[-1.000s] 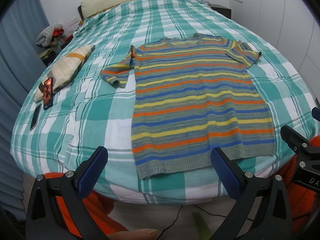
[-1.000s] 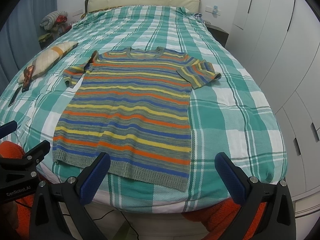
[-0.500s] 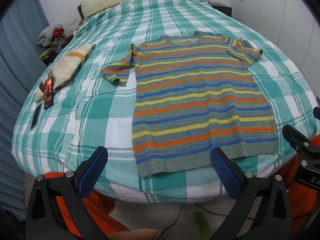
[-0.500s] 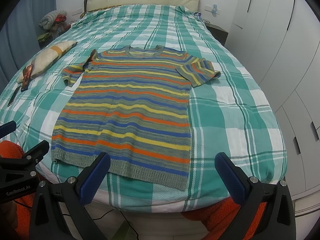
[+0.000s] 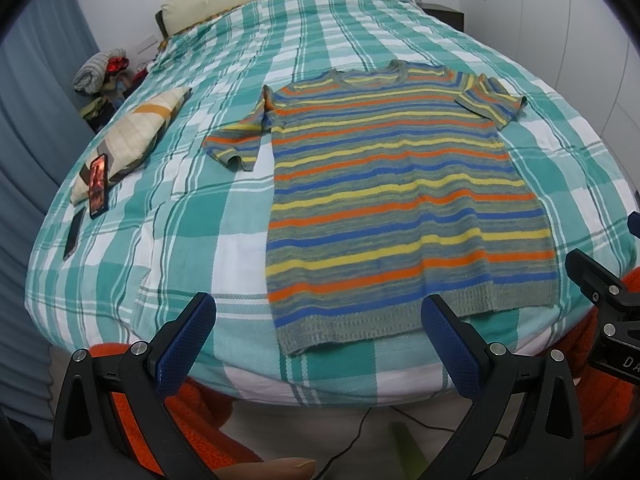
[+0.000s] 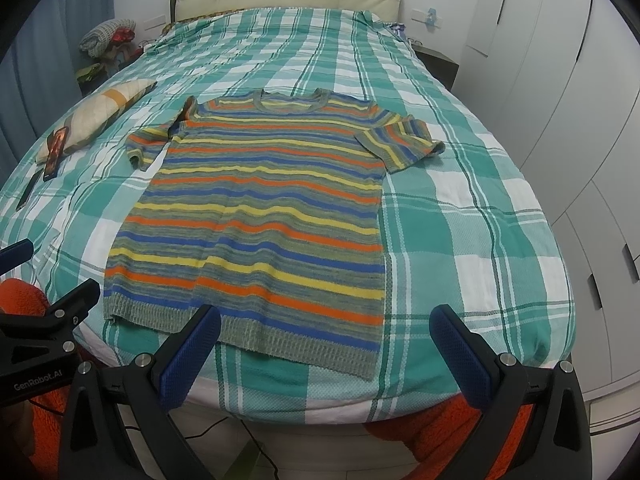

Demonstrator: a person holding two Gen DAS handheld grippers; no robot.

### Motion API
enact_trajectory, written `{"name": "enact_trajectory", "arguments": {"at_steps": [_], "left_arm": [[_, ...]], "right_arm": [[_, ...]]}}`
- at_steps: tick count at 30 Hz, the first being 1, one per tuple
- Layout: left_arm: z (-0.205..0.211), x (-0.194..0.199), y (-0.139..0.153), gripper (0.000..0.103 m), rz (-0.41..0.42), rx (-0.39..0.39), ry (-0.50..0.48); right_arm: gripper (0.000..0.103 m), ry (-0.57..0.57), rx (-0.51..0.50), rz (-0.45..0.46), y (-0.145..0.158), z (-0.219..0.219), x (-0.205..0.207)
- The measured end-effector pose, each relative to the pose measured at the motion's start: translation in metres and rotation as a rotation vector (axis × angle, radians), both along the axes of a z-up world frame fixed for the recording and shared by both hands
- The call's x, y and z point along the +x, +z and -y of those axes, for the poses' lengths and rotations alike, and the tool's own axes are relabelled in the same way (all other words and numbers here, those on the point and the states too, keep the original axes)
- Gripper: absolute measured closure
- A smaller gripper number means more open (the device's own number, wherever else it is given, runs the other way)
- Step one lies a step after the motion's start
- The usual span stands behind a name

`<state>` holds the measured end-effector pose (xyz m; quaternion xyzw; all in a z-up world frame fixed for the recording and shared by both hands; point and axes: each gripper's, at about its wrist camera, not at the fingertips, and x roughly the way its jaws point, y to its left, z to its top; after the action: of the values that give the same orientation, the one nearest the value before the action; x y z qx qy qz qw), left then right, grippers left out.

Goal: Fold small clothes

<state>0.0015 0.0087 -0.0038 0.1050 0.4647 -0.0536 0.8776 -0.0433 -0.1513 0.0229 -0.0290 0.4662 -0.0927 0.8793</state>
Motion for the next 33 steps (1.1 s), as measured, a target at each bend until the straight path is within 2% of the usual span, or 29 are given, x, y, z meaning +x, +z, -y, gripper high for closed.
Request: {"name": "enact_trajectory", "arguments": {"at_steps": [7, 9, 12, 14, 16, 18, 19, 20, 21, 23, 24, 26, 27, 28, 32, 33], "left_arm": [[-0.005, 0.000, -0.001, 0.001, -0.011, 0.001, -0.002], [-0.003, -0.001, -0.008, 0.001, 0.044, -0.026, -0.002], [-0.008, 0.001, -0.014, 0.000, 0.026, -0.043, 0.010], [-0.017, 0.004, -0.019, 0.000, 0.007, -0.090, 0.034], [-0.021, 0.008, -0.020, 0.001, 0.011, -0.170, 0.051], [-0.021, 0.012, -0.023, 0.000, -0.063, -0.245, 0.076], [-0.025, 0.014, -0.024, 0.001, -0.072, -0.265, 0.090], [-0.025, 0.015, -0.025, 0.001, -0.115, -0.250, 0.105], [-0.022, 0.016, -0.027, 0.001, -0.164, -0.194, 0.120], [-0.021, 0.018, -0.030, 0.001, -0.190, -0.151, 0.137], [-0.020, 0.020, -0.031, 0.001, -0.195, -0.140, 0.143], [-0.017, 0.024, -0.033, 0.001, -0.162, -0.129, 0.146], [-0.016, 0.027, -0.034, 0.001, -0.156, -0.126, 0.146], [-0.017, 0.029, -0.036, 0.001, -0.115, -0.130, 0.143], [-0.016, 0.037, -0.038, 0.001, -0.082, -0.084, 0.147], [-0.017, 0.039, -0.039, 0.000, -0.076, -0.075, 0.151]], "right_arm": [[0.000, 0.005, 0.002, -0.004, -0.002, -0.004, 0.000], [0.000, 0.011, 0.011, -0.006, -0.004, -0.005, 0.000], [0.000, 0.030, 0.029, -0.013, -0.008, -0.007, 0.002], [0.000, 0.052, 0.043, -0.017, -0.011, -0.008, 0.004], [0.000, 0.085, 0.057, -0.004, -0.011, -0.004, 0.009], [0.000, 0.128, 0.072, 0.028, -0.008, 0.014, 0.024], [0.000, 0.138, 0.063, 0.049, -0.008, 0.026, 0.034], [0.000, 0.143, 0.034, 0.074, -0.008, 0.039, 0.046], [0.000, 0.142, -0.063, 0.098, -0.012, 0.061, 0.071], [0.000, 0.144, -0.182, 0.072, -0.026, 0.085, 0.108], [0.002, 0.169, -0.211, 0.031, -0.040, 0.102, 0.140], [0.013, 0.226, -0.215, -0.025, -0.057, 0.115, 0.184], [0.023, 0.252, -0.219, -0.043, -0.064, 0.116, 0.202], [0.029, 0.293, -0.227, -0.070, -0.074, 0.115, 0.227], [0.035, 0.361, -0.251, -0.095, -0.108, 0.108, 0.288], [0.035, 0.342, -0.227, -0.138, -0.125, 0.114, 0.305]]}}
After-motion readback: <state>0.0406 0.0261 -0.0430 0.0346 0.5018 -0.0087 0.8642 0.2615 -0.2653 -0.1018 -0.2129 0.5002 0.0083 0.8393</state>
